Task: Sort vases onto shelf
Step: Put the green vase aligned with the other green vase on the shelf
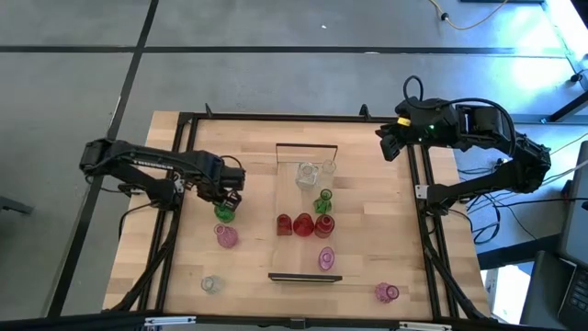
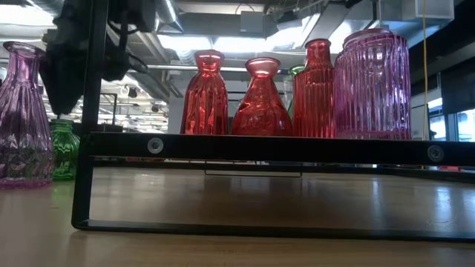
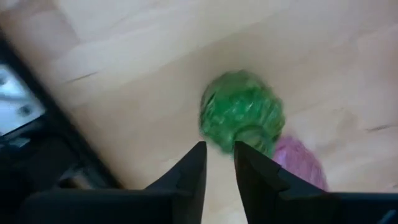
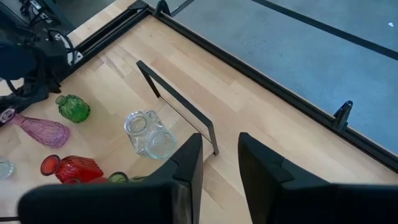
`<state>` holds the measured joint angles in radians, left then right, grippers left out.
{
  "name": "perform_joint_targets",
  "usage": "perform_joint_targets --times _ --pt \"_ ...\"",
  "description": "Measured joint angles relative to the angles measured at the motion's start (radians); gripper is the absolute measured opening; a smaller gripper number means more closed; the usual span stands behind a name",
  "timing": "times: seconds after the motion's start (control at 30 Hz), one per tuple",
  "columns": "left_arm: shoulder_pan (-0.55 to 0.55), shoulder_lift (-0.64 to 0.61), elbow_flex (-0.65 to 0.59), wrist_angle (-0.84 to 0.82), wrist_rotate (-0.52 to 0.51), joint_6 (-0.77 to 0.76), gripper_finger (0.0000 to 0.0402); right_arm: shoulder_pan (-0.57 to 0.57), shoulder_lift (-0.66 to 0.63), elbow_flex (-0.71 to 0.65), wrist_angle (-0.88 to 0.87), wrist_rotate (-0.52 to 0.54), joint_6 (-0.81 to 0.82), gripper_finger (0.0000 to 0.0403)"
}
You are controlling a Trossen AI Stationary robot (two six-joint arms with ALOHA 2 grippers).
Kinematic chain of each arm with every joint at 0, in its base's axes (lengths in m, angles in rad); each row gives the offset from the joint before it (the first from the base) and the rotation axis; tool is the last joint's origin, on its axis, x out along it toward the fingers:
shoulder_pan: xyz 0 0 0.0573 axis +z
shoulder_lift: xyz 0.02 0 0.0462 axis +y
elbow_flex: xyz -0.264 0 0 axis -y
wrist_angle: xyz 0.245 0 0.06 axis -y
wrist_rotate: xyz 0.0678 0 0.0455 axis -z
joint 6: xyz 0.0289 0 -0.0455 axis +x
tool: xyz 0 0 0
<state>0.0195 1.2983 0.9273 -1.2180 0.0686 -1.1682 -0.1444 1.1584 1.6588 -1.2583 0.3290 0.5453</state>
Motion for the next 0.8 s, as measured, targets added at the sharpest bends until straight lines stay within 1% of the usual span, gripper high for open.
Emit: perform_joint_targets --times 0.17,0.23,0.4,0.47,0.63,0.8 --pt "0.011 -0.012 -0.060 0.105 0.036 0.001 0.0102 0.000 0.000 0.000 0.000 -0.001 0.001 0.0085" --pt "0.011 -0.014 -0.069 0.114 0.043 0.000 0.0107 0.000 0.000 0.000 0.000 -0.007 0.005 0.0085" --pt "0.011 -0.014 -0.071 0.113 0.040 0.001 0.0109 0.000 0.000 0.000 0.000 -0.008 0.006 0.0085" --pt "0.011 -0.021 -0.072 0.112 0.053 0.001 0.0109 0.000 0.000 0.000 0.000 -0.008 0.008 0.0085" --pt "0.005 -0.032 -0.070 0.109 0.122 -0.005 0.0109 0.000 0.000 0.000 0.000 -0.008 0.011 0.0085" --pt "-0.003 -0.034 -0.062 0.115 0.126 -0.006 0.0109 0.000 0.000 0.000 0.000 -0.008 0.025 0.0085"
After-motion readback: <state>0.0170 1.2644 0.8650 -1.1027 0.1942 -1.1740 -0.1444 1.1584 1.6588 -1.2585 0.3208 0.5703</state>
